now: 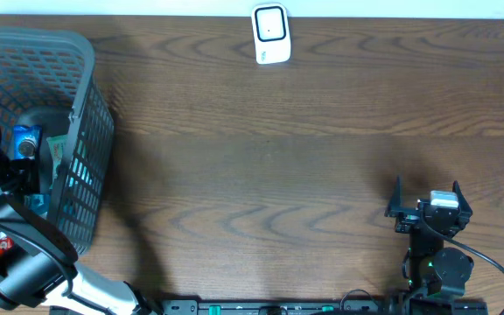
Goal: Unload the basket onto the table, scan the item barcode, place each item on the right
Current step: 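Grasp the teal bottle with the left gripper and lift it out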
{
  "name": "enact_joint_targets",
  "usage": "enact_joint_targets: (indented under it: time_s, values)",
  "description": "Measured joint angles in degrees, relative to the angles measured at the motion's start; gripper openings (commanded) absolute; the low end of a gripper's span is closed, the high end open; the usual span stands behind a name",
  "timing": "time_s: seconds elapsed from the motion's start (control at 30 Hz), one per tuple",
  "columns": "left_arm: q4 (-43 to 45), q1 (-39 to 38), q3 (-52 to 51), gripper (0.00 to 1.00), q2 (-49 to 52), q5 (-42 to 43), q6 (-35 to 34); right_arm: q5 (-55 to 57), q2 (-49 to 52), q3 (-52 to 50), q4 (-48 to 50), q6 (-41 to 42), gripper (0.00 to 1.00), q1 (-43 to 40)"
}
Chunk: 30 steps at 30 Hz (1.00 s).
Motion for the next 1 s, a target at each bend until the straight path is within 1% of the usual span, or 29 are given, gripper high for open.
enact_joint_targets:
  time_s: [0.1,0.2,0.57,0.83,1.0]
  values:
    - [0.42,-0.07,0.0,0.38,0.0,-0.22,0.42,0.0,0.0,0.0,0.0,0.0,0.99,0.0]
    - [0.09,-0.04,-0.07,0.31,0.0,-0.66,0.55,0.0,0.0,0.0,-0.02,0.0,0.99,0.0]
    - [0.26,-0.07,-0.07,0.3,0.0,-2.89,0.83,0.0,0.0,0.0,0.0,-0.02,0.99,0.0]
    - [0.04,-0.04,1.01,0.31,-0.13,-2.16,2.56,0.02,0.0,0.0,0.0,0.0,0.99,0.0]
    - [-0.72,-0.07,3.69,0.31,-2.34,-1.07,3.48,0.0,0.0,0.0,0.0,0.0,0.99,0.0]
